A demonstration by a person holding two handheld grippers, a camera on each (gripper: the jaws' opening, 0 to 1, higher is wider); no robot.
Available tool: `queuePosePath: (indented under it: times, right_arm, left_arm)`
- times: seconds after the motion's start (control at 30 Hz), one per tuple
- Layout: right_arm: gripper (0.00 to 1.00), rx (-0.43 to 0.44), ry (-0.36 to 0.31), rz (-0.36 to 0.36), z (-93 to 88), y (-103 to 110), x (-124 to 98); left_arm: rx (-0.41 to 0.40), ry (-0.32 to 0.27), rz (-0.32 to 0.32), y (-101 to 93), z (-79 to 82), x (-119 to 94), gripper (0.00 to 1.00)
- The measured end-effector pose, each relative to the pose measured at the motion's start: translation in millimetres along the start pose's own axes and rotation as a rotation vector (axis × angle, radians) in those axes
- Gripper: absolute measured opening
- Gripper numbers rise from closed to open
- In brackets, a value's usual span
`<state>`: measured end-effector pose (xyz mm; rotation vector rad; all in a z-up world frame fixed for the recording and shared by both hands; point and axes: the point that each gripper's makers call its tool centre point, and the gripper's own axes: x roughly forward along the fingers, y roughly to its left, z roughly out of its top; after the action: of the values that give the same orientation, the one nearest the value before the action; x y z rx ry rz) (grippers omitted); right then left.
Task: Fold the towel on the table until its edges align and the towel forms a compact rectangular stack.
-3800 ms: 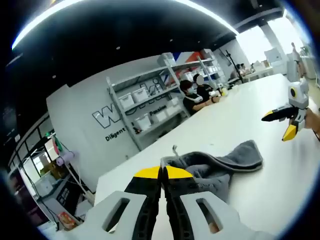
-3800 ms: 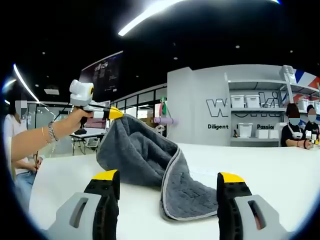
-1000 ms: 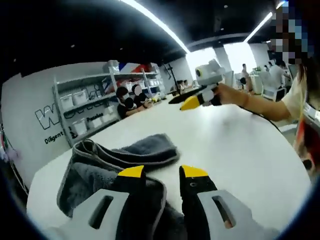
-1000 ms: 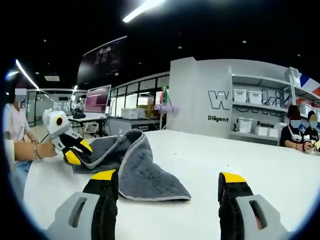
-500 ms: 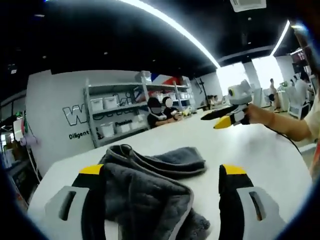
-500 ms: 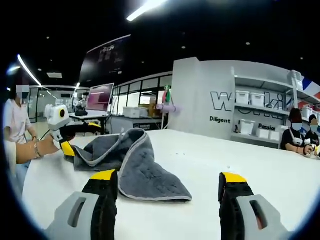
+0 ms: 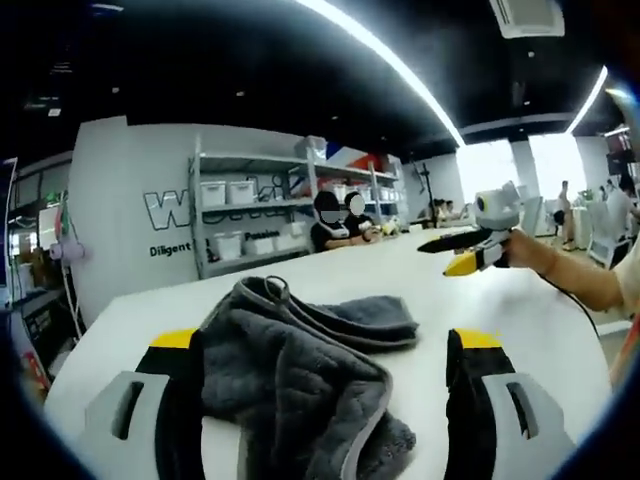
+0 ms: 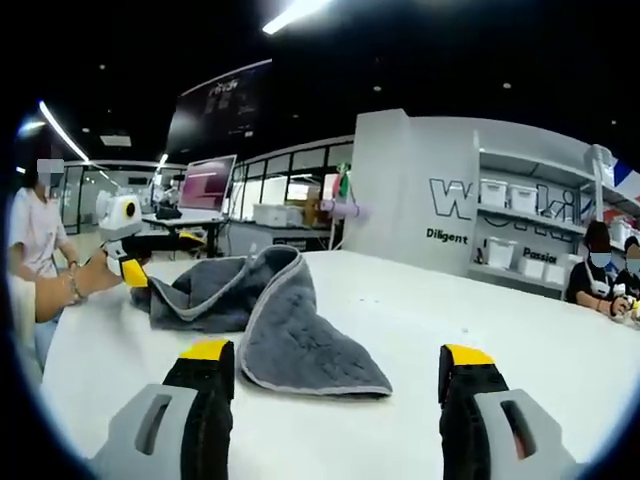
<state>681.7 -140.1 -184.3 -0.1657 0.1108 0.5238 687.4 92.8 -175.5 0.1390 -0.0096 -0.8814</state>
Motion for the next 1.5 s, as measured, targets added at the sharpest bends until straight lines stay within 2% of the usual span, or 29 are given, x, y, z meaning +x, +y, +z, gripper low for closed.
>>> queuePosePath:
  times: [0.17, 0.23, 0.33, 0.47, 0.6, 0.73, 0.8, 0.87, 0.93, 1.0, 1.07, 1.2, 1.33, 1.5]
  right_arm:
    - [0.85, -0.037, 0.026, 0.024, -2.8, 12.1, 3.3]
    - [0.85, -0.009, 0.005, 0.049, 2.3, 22.0, 4.5]
    - [0.85, -0.044, -0.009, 0.041, 8.0, 28.3, 8.0]
    - [0.72, -0.112, -0.021, 0.021, 13.3, 35.9, 16.5]
    - [0.62, -0.134, -0.021, 0.056, 14.1, 54.7, 33.2]
    - [0.41, -0.259, 0.059, 0.122, -8.3, 75.6, 46.1]
    - [0.38, -0.298, 0.103, 0.111, -22.0, 75.7, 52.0]
    - [0.38, -0.327, 0.123, 0.110, -29.4, 76.9, 56.9]
    - [0.33, -0.345, 0.140, 0.118, -35.0, 79.4, 60.6]
    - [0.21, -0.379, 0.151, 0.130, -39.9, 84.3, 61.6]
    - [0.00, -0.417, 0.166, 0.141, -42.9, 85.7, 60.6]
    - [0.00, -0.414, 0.167, 0.155, -43.0, 89.1, 56.9]
    - [0.00, -0.415, 0.104, 0.122, -26.5, 85.6, 50.3]
    - [0.00, -0.395, -0.057, -0.007, 14.3, 62.6, 31.8]
  left_arm:
    - [-0.057, -0.044, -0.022, -5.3, 8.7, -9.6, 0.99]
    - [-0.074, -0.061, -0.021, -4.8, 12.4, -11.9, 0.99]
    - [-0.097, -0.091, -0.021, -0.8, 18.5, -14.2, 0.99]
    - [-0.114, -0.104, -0.021, -0.1, 21.0, -15.4, 0.99]
    - [-0.059, -0.079, 0.020, 3.5, 18.7, -14.6, 0.99]
    - [-0.069, -0.081, 0.015, 5.0, 18.8, -14.7, 0.99]
    - [-0.075, -0.071, 0.015, 3.7, 15.5, -13.5, 0.99]
    - [-0.079, -0.062, 0.013, 2.9, 13.2, -11.8, 0.99]
    - [-0.076, -0.055, 0.010, 2.1, 12.2, -10.5, 0.99]
    - [-0.057, -0.043, 0.025, 4.1, 10.6, -10.7, 0.99]
    - [-0.050, -0.037, 0.033, 6.2, 9.9, -11.2, 0.99]
    - [-0.054, -0.035, 0.036, 8.1, 8.9, -11.9, 0.99]
    - [-0.061, -0.027, 0.028, 8.9, 6.8, -11.1, 0.99]
    - [-0.059, -0.022, 0.028, 10.4, 6.2, -11.2, 0.99]
